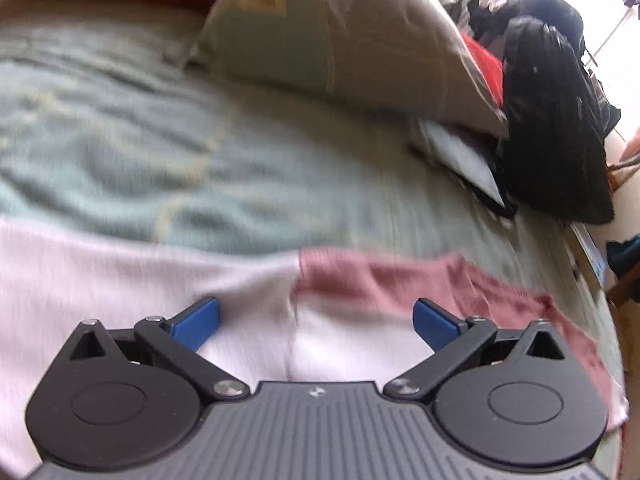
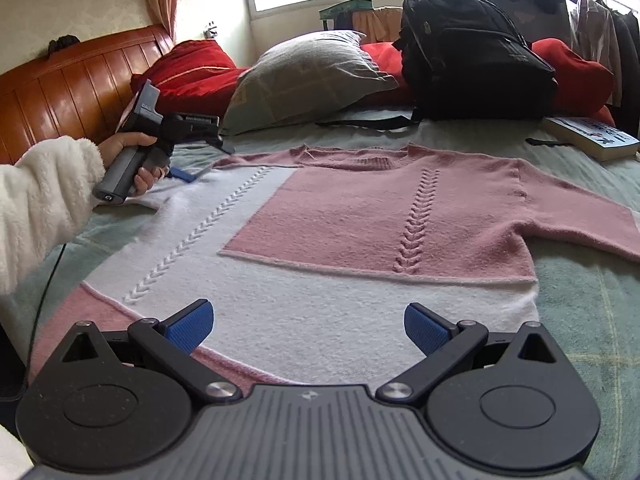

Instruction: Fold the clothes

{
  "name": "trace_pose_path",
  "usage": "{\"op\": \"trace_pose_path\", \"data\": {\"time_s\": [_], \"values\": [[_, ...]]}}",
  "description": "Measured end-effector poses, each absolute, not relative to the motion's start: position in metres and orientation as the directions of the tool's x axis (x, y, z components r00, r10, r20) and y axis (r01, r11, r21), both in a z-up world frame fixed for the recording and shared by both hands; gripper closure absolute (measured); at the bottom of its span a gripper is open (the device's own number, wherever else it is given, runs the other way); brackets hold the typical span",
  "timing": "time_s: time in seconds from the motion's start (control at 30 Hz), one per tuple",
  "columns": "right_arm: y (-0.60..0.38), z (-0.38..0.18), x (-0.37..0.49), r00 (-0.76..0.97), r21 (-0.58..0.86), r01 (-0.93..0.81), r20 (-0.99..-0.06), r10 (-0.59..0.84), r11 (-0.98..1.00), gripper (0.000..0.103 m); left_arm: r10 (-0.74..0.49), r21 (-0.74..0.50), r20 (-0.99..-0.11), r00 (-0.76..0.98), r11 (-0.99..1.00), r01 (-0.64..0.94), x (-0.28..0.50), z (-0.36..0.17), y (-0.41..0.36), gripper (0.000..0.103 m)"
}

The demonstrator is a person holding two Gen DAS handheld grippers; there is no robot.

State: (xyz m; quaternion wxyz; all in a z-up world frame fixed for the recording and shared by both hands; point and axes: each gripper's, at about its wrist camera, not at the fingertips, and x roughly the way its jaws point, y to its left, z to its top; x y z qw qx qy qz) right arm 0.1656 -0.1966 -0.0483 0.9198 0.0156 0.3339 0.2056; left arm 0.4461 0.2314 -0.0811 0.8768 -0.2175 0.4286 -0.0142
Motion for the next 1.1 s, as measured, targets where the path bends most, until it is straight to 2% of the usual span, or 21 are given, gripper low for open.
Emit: {"op": "trace_pose_path", "data": {"time_s": [0.13, 0.3, 0.47, 0.63, 0.8, 0.9, 1.1], "values": [[-0.196, -0.053, 0.168, 0.689, 0.148, -0.355, -0.626, 0.365, 0.923, 0.000, -0.188, -0.378, -0.736, 0.650, 0.911, -0.164, 0.456, -0.084, 0.232, 0.001], [-0.197, -0.044, 0.159, 0.704, 0.145, -0.365, -0.603, 0.375, 0.920, 0.000, -0.183, -0.363, -0.757, 0.627, 0.916, -0.171, 0.438, -0.067, 0.223, 0.001], [-0.195, -0.036, 0.148, 0.713, 0.152, -0.385, -0.578, 0.398, 0.910, 0.000, -0.348, -0.441, -0.753, 0.558, 0.897, -0.036, 0.387, -0.040, 0.195, 0.001], [-0.192, -0.030, 0.137, 0.725, 0.148, -0.387, -0.561, 0.399, 0.910, 0.000, -0.455, -0.495, -0.733, 0.505, 0.867, 0.062, 0.335, -0.034, 0.163, 0.001], [-0.193, -0.023, 0.125, 0.735, 0.144, -0.392, -0.546, 0.403, 0.909, 0.000, -0.434, -0.507, -0.745, 0.507, 0.862, -0.007, 0.319, -0.068, 0.174, 0.001], [-0.197, -0.021, 0.119, 0.742, 0.139, -0.390, -0.538, 0.400, 0.910, 0.000, -0.454, -0.551, -0.703, 0.548, 0.834, -0.017, 0.303, -0.072, 0.187, 0.001], [-0.205, -0.029, 0.122, 0.734, 0.154, -0.361, -0.562, 0.382, 0.920, 0.000, -0.348, -0.407, -0.785, 0.513, 0.913, -0.004, 0.270, -0.060, 0.183, 0.001]]}}
